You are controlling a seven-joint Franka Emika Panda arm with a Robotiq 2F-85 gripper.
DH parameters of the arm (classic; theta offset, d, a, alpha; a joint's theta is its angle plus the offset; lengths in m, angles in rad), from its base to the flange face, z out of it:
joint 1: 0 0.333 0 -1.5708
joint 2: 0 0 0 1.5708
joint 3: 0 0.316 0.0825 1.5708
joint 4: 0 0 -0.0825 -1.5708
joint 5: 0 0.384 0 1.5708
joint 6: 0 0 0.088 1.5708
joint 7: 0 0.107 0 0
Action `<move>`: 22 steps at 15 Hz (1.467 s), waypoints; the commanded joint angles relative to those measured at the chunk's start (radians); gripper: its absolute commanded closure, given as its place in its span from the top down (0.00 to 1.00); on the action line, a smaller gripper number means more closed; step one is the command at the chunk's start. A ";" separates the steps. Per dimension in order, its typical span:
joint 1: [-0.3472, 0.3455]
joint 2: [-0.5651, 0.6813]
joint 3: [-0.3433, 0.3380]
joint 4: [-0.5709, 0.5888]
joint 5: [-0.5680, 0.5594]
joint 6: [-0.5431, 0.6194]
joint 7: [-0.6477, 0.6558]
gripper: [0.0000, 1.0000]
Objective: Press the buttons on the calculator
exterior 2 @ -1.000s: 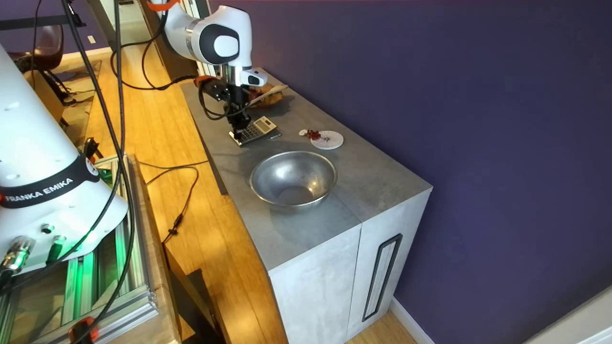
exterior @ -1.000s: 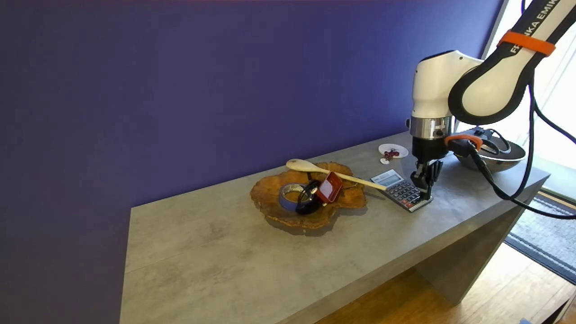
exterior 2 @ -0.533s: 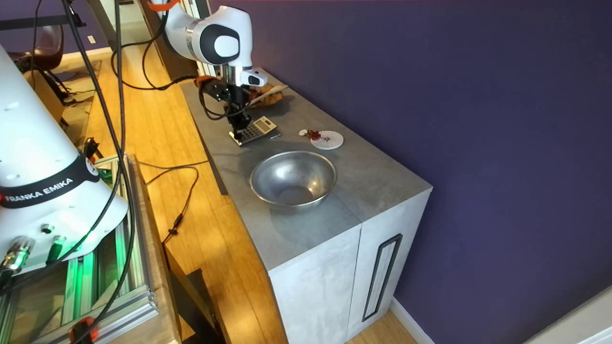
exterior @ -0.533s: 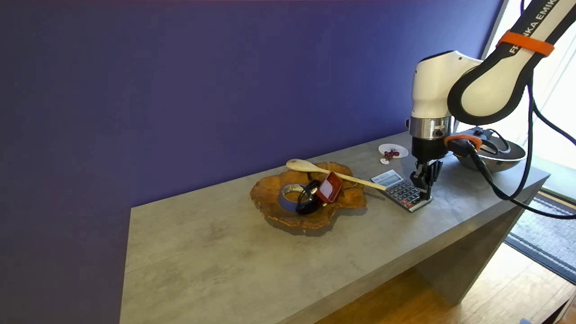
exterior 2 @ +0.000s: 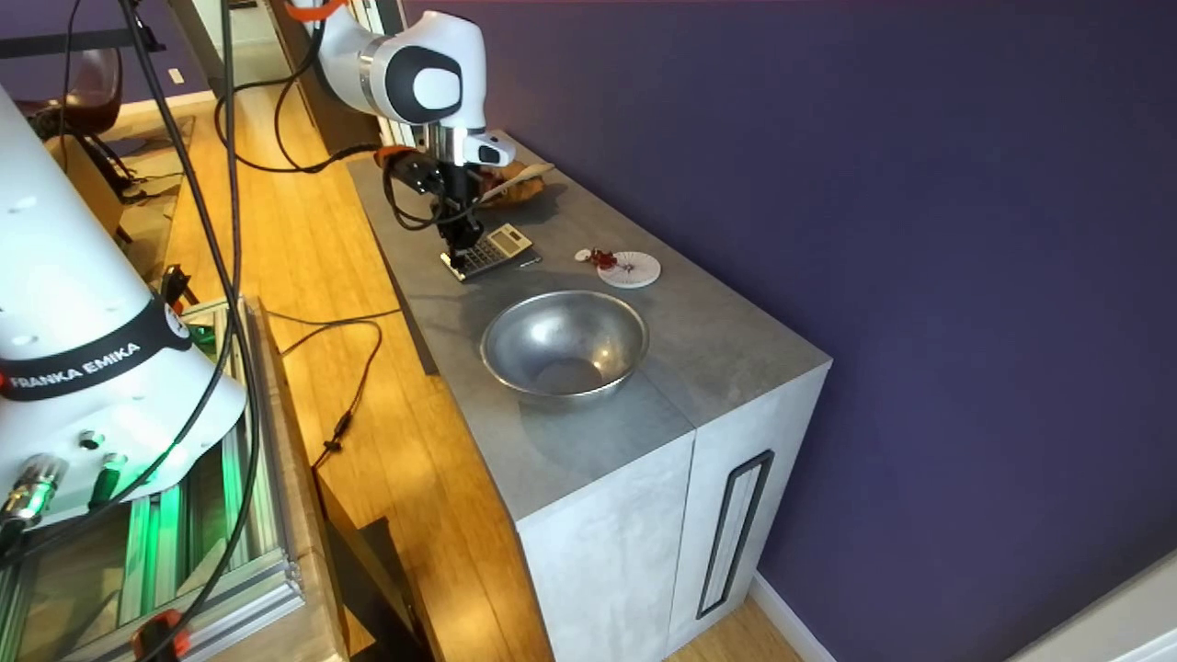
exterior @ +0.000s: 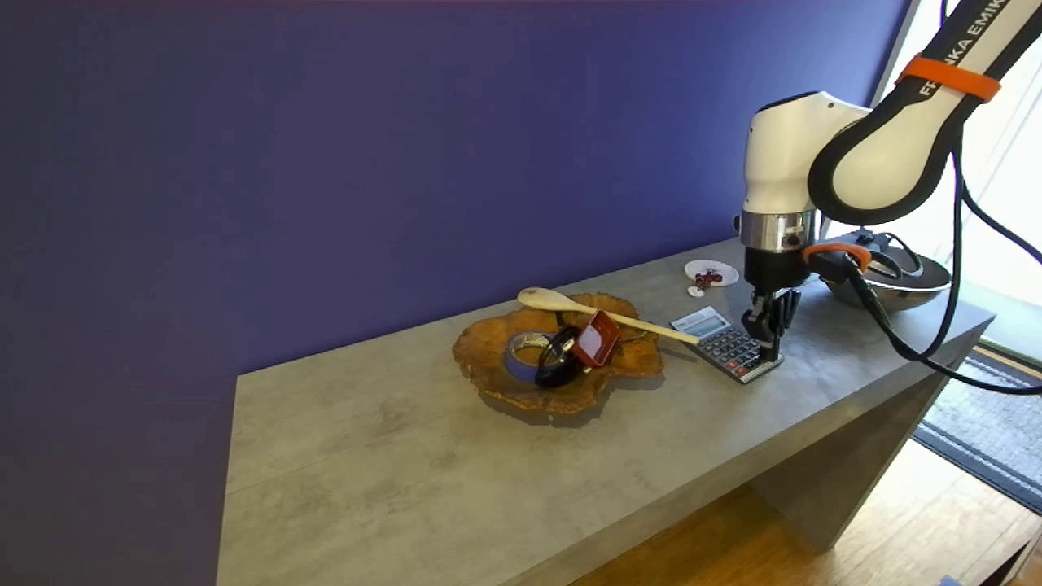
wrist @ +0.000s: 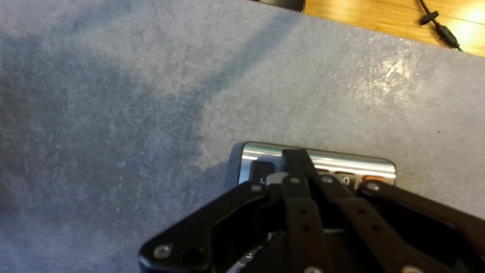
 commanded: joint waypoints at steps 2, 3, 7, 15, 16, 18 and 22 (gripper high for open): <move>-0.006 -0.070 -0.005 -0.040 0.001 -0.022 0.001 0.00; -0.004 -0.094 -0.007 -0.052 -0.001 -0.025 0.006 0.00; -0.008 -0.166 0.007 -0.069 0.007 -0.038 0.002 0.00; -0.013 -0.286 0.050 -0.094 0.037 -0.088 -0.005 0.66; -0.012 -0.301 0.053 -0.098 0.038 -0.094 -0.002 0.74; -0.011 -0.329 0.060 -0.107 0.039 -0.104 0.002 0.87; -0.010 -0.377 0.072 -0.115 0.040 -0.122 0.012 1.00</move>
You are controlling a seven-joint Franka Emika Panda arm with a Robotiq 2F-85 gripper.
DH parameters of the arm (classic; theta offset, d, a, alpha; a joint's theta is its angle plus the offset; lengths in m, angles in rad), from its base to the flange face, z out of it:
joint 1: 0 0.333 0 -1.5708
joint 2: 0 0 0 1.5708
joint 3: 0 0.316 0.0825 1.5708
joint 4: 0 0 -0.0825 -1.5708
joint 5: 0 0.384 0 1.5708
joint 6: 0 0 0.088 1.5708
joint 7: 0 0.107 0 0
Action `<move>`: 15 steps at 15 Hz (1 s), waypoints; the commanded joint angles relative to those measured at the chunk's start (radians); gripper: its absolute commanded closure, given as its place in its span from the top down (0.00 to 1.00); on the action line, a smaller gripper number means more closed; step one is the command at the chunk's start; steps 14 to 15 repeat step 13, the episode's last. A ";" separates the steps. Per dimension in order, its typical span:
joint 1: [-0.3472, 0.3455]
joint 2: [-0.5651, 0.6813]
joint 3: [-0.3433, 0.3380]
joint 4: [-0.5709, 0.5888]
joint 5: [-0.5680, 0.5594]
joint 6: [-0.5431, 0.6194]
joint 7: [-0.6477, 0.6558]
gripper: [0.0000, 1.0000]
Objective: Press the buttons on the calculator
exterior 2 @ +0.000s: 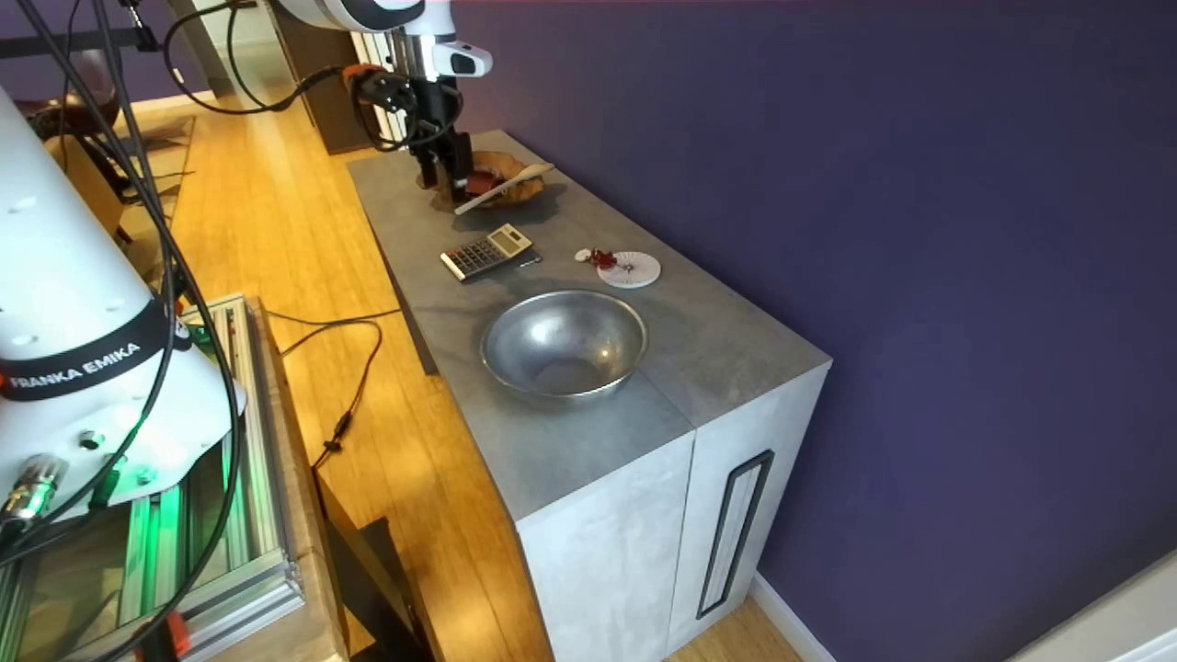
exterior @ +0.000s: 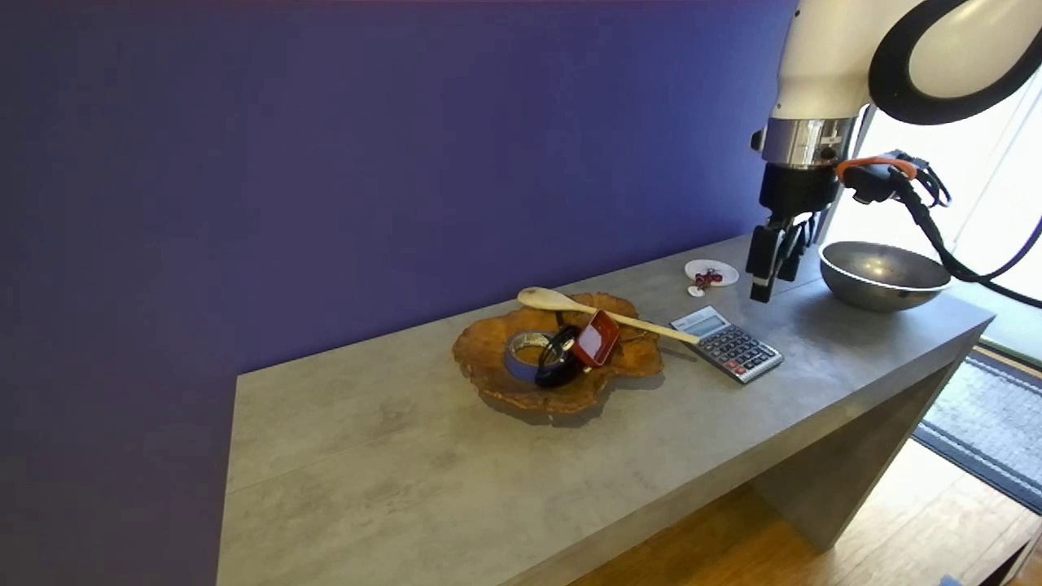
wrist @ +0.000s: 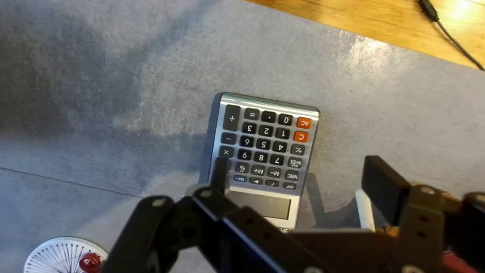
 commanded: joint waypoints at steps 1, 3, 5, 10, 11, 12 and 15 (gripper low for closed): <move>-0.009 -0.083 0.022 -0.041 0.020 -0.030 0.013 1.00; -0.009 -0.105 0.027 -0.046 0.021 -0.040 0.019 1.00; -0.009 -0.126 0.031 -0.047 0.019 -0.057 0.030 1.00; -0.015 -0.107 0.035 -0.015 0.002 -0.059 0.021 1.00; -0.015 -0.114 0.036 -0.017 0.002 -0.063 0.021 1.00; -0.015 -0.119 0.036 -0.019 0.002 -0.064 0.022 1.00; -0.016 -0.121 0.037 -0.022 0.002 -0.064 0.022 1.00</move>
